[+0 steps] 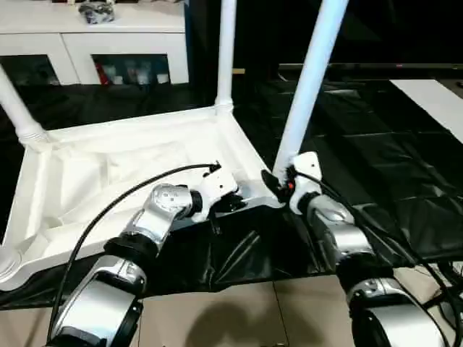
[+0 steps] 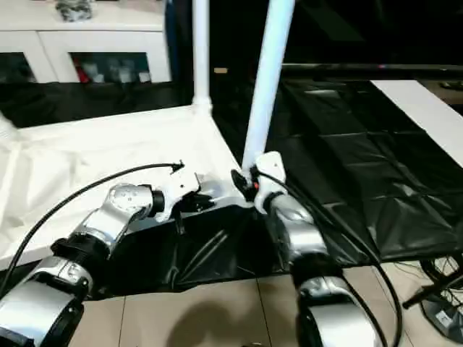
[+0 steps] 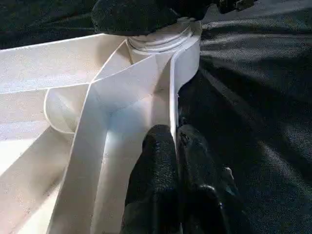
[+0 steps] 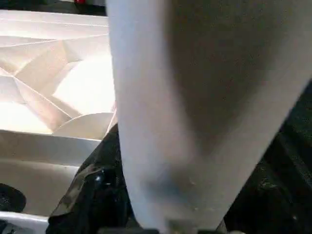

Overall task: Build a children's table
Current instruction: Rotate leg to tighten

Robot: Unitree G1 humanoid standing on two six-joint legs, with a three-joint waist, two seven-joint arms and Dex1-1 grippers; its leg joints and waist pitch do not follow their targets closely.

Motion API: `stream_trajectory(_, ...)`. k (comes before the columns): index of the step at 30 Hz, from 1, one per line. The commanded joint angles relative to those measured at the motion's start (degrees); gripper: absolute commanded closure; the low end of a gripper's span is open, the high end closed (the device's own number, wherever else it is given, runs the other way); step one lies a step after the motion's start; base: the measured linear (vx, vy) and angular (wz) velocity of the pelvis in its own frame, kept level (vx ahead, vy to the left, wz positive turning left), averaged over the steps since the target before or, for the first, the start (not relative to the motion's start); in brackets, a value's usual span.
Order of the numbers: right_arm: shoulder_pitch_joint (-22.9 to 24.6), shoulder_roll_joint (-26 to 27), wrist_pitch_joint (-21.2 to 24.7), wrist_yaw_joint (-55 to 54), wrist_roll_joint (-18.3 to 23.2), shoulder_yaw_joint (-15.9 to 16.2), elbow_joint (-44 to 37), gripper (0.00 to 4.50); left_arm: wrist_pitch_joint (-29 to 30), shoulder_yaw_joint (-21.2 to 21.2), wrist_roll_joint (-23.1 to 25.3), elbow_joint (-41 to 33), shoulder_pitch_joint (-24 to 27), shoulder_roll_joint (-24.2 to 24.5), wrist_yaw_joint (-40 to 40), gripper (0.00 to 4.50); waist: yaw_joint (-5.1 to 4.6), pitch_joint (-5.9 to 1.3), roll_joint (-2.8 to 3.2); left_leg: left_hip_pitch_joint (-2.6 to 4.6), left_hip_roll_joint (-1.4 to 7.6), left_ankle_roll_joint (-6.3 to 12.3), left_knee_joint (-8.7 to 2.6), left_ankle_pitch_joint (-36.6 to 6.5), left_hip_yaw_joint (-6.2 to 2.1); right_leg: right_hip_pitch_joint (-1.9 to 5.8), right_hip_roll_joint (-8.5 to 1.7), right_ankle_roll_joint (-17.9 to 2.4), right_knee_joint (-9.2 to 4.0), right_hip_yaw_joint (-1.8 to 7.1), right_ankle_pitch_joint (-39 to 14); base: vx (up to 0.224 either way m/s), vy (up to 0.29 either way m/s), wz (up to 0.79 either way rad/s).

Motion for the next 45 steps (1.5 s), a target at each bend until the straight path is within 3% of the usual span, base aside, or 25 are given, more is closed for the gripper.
stream_trajectory(1, -0.17, 4.3, 0.47, 7.0, 0.89, 4.06, 0.81, 1.76, -1.39, -2.7, -0.24, -1.42, -1.01, -4.02, -1.87, 4.5, -0.23, -2.51, 0.31, 0.57, 1.19, 1.66, -4.22, -25.51, -1.43, 1.27, -3.19, -5.12, -6.24, 1.95, -34.06, 0.0, 0.0, 0.0)
stream_trajectory(4, 1.14, 1.38, -0.13, 13.24, 1.14, 4.99, -0.82, 1.41, -3.42, -2.6, -1.25, -2.15, -0.43, -1.14, -6.59, 4.5, -0.14, -2.7, 0.2, 0.37, 1.38, 1.96, -4.34, -24.87, -1.39, 1.5, -3.25, -6.15, -5.81, 2.23, -31.39, 0.0, 0.0, 0.0)
stream_trajectory(6, 2.17, -0.99, -0.52, 18.4, 1.22, 6.16, -2.03, 1.36, -4.53, -2.51, -2.15, -2.56, -0.07, 1.09, -10.5, 4.5, 0.0, -2.82, 0.15, 0.0, 1.48, 2.52, -4.41, -23.37, -1.27, 1.83, -3.26, -7.52, -5.29, 2.52, -27.59, 0.0, 0.0, 0.0)
stream_trajectory(7, 2.55, -1.95, -0.28, 21.19, 1.41, 6.62, -2.54, 1.36, -4.75, -2.44, -2.55, -2.62, -0.04, 1.87, -11.84, 4.5, 0.11, -3.03, 0.11, -0.37, 1.59, 2.95, -4.42, -20.86, -1.11, 2.21, -3.24, -9.32, -4.59, 2.77, -22.88, 0.0, 0.0, 0.0)
stream_trajectory(9, 3.0, -3.61, -0.04, 25.55, 1.39, 7.57, -3.17, 1.36, -5.1, -2.19, -3.35, -2.59, -0.08, 3.29, -14.37, 4.5, 0.38, -3.33, 0.18, 0.12, 1.58, 3.69, -4.04, -18.26, -0.62, 2.16, -3.14, -12.05, -3.98, 2.99, -16.9, 0.056, -0.015, 0.05)
stream_trajectory(10, 3.26, -4.82, 0.14, 28.72, 1.48, 8.3, -3.47, 1.36, -5.25, -2.01, -3.81, -2.57, -0.14, 4.21, -16.03, 4.5, 0.49, -3.34, 0.15, 0.05, 1.56, 4.1, -3.96, -17.49, -0.49, 2.27, -3.09, -12.82, -3.78, 3.01, -15.34, 0.059, -0.019, 0.08)
stream_trajectory(11, 3.44, -5.67, -0.02, 30.63, 1.37, 8.89, -3.68, 1.36, -5.4, -1.9, -3.92, -2.46, -0.23, 4.77, -16.77, 4.5, 0.71, -3.44, 0.16, -0.41, 1.6, 4.9, -3.84, -15.06, -0.41, 2.9, -3.07, -13.77, -3.22, 2.92, -12.34, 0.057, -0.022, 0.04)
stream_trajectory(14, 4.03, -8.98, 0.19, 38.37, 1.03, 11.28, -4.75, 1.36, -5.88, -1.36, -4.44, -1.79, -0.65, 6.88, -20.24, 4.5, 1.52, -3.58, 0.35, -0.37, 1.83, 6.57, -3.64, -10.72, -0.14, 3.13, -2.89, -15.15, -2.5, 2.77, -6.63, 0.0, 0.0, 0.0)
stream_trajectory(16, 4.16, -9.92, 0.29, 41.05, 1.05, 11.86, -5.11, 1.36, -5.94, -1.28, -4.6, -1.62, -0.73, 7.56, -21.72, 4.5, 2.06, -3.5, 0.33, -0.2, 1.99, 6.57, -3.67, -10.25, -0.05, 3.08, -2.99, -15.6, -2.35, 2.87, -6.22, 0.0, 0.0, 0.0)
stream_trajectory(20, 4.36, -12.47, 3.15, 50.2, 2.25, 13.03, -6.87, 1.36, -5.59, -0.85, -6.28, -1.55, -0.94, 9.35, -26.36, 4.5, 2.56, -3.3, 0.31, 0.21, 2.14, 5.36, -3.92, -12.64, -0.1, 2.98, -2.99, -15.31, -2.66, 2.92, -9.76, 0.0, 0.0, 0.0)
stream_trajectory(26, 3.62, -13.04, 4.29, 52.99, 2.56, 13.76, -6.55, 1.84, -5.85, -1.66, -6.19, -1.49, -0.94, 10.58, -28.06, 4.5, 3.18, -3.15, 0.29, 0.38, 2.13, 3.33, -4.08, -14.54, -0.14, 2.76, -3.19, -13.85, -3.07, 3.0, -14.3, 0.0, 0.0, 0.0)
stream_trajectory(33, 4.65, -13.01, 5.87, 54.92, 3.33, 14.12, -8.65, 2.08, -6.12, -1.44, -5.92, -1.03, -0.9, 10.72, -29.26, 4.5, 3.3, -3.4, 0.23, 0.28, 2.05, 3.53, -3.95, -12.37, -0.13, 2.97, -3.06, -14.28, -2.66, 2.98, -10.87, 0.0, 0.0, 0.0)
stream_trajectory(36, 5.34, -12.62, 6.57, 53.8, 3.73, 13.41, -9.32, 2.09, -5.84, -1.43, -5.99, -1.18, -0.7, 10.48, -28.12, 4.5, 3.36, -3.4, 0.26, 0.28, 2.05, 3.7, -3.92, -12.26, -0.11, 2.97, -3.13, -14.34, -2.65, 2.96, -10.69, 0.0, 0.0, 0.0)
stream_trajectory(38, 6.32, -10.1, 6.22, 44.45, 4.05, 10.29, -8.65, 2.1, -4.62, -1.57, -3.61, -0.56, -0.81, 8.41, -19.12, 4.5, 3.4, -3.28, 0.23, 0.32, 2.12, 3.4, -4.0, -12.66, -0.1, 2.87, -3.18, -13.96, -2.83, 3.02, -11.88, 0.0, 0.0, 0.0)
stream_trajectory(39, 6.4, -9.66, 6.01, 42.8, 4.01, 9.86, -8.42, 2.1, -4.31, -1.57, -3.19, -0.4, -0.87, 8.02, -17.6, 4.5, 3.38, -3.11, 0.29, 0.36, 2.19, 3.01, -4.1, -13.46, -0.11, 2.69, -3.23, -13.65, -3.0, 3.01, -13.25, 0.0, 0.0, 0.0)
stream_trajectory(40, 6.36, -8.82, 5.61, 39.23, 3.6, 9.17, -7.66, 2.1, -3.53, -1.49, -2.58, -0.14, -0.99, 7.25, -15.01, 4.5, 3.23, -2.81, 0.16, 0.73, 1.97, 1.75, -4.25, -16.43, -0.25, 2.41, -3.37, -11.63, -3.89, 2.86, -20.36, 0.0, 0.0, 0.0)
stream_trajectory(41, 6.34, -8.72, 5.56, 38.81, 3.53, 9.1, -7.55, 2.11, -3.43, -1.48, -2.52, -0.11, -1.01, 7.16, -14.75, 4.5, 3.23, -2.81, 0.16, 0.73, 1.97, 1.75, -4.25, -16.43, -0.25, 2.41, -3.37, -11.63, -3.89, 2.86, -20.36, 0.0, 0.0, 0.0)
stream_trajectory(43, 5.41, -5.3, 5.4, 27.0, 2.8, 6.62, -4.67, 2.15, -1.25, -0.93, -2.41, -0.5, -1.02, 3.39, -9.06, 4.5, 2.56, -2.65, 0.19, 1.1, 1.81, 0.03, -4.46, -19.02, -0.78, 2.03, -3.59, -8.71, -4.75, 2.86, -28.05, 0.0, 0.0, 0.0)
stream_trajectory(45, 5.08, -3.92, 5.53, 22.84, 2.32, 6.15, -3.68, 2.22, -0.41, -0.99, -2.27, -0.68, -1.0, 1.6, -7.01, 4.5, 2.32, -2.49, 0.12, 1.26, 1.63, 0.05, -4.53, -20.82, -0.9, 1.9, -3.36, -7.6, -5.17, 2.54, -30.36, 0.0, 0.0, 0.0)
